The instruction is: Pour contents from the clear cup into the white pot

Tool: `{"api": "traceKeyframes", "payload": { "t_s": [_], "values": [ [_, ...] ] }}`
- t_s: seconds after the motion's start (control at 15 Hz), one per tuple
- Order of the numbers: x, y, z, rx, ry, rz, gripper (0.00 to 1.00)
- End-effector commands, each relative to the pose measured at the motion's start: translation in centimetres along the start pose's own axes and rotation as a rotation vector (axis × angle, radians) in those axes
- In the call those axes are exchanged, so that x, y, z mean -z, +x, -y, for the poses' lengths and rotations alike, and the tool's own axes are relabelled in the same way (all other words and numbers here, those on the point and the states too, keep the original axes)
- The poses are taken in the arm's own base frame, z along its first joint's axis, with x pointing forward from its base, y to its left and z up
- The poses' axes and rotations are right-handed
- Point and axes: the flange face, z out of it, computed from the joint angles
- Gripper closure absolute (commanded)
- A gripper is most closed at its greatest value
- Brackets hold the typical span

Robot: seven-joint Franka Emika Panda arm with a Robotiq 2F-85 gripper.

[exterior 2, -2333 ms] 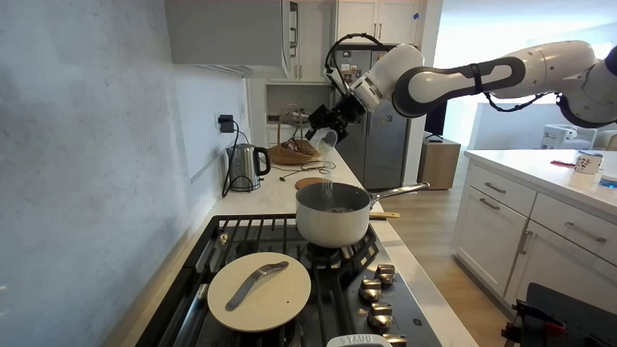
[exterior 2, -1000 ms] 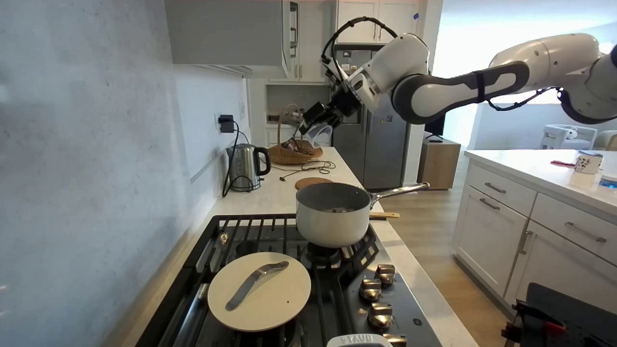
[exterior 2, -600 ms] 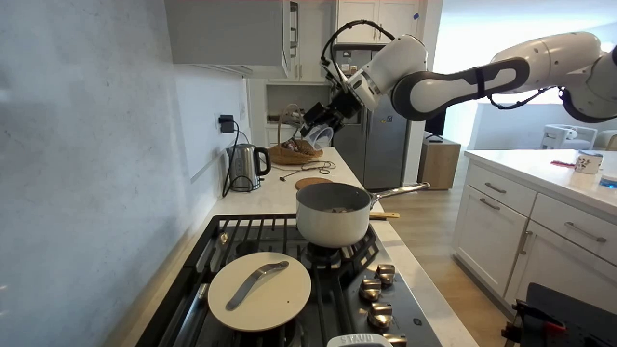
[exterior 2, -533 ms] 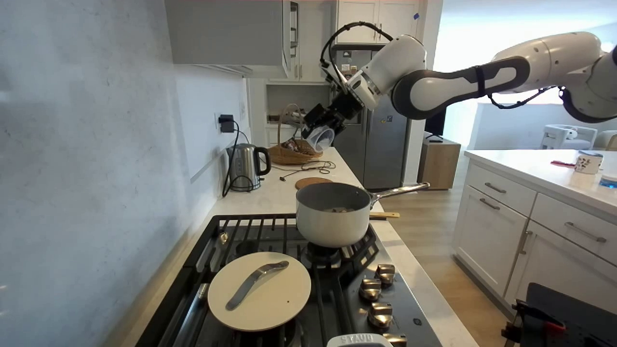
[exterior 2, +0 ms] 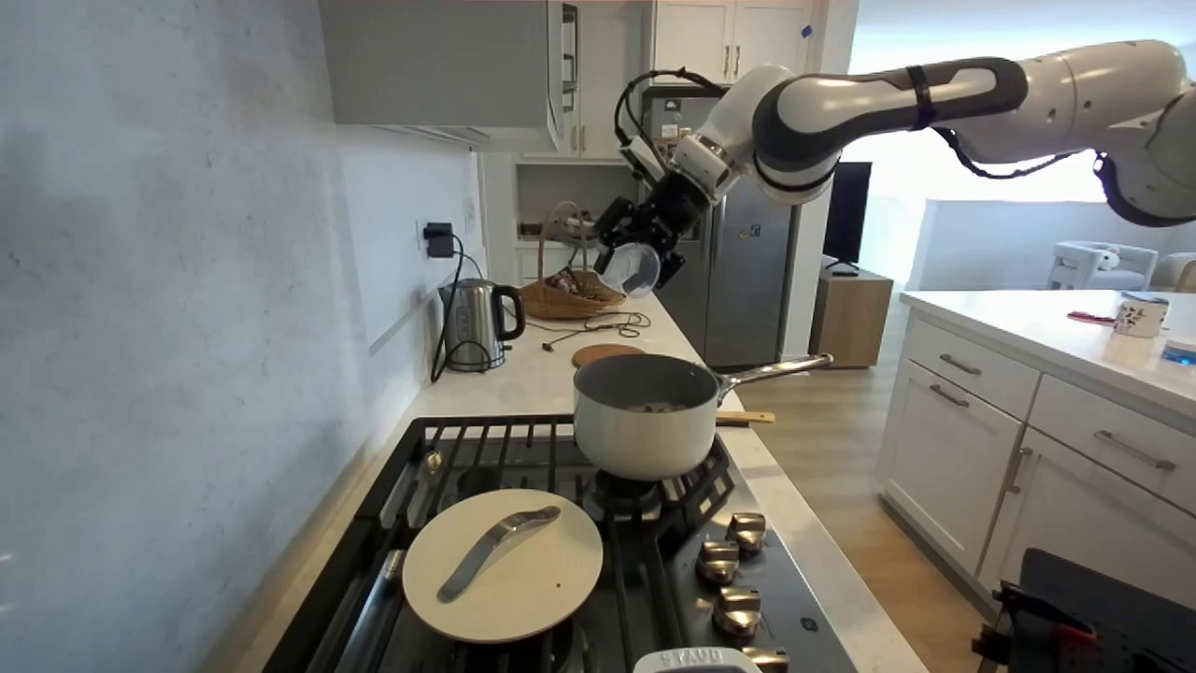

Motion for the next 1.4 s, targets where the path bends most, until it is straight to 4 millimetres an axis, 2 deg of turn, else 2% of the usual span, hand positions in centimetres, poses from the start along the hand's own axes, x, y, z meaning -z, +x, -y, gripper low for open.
{"api": "traceKeyframes", "payload": {
  "t_s": [0.0, 0.47, 1.0, 1.33],
  "values": [
    [1.6, -1.1, -1.0, -0.14, 0.0, -0.063, 0.65],
    [1.6, -2.9, -0.9, -0.374, -0.082, -0.265, 0.65],
    [1.4, -3.5, -0.8, -0.554, -0.249, -0.569, 0.65],
    [2.0, -4.3, 1.2, -0.7, -0.357, -0.718, 0.65]
  ]
}}
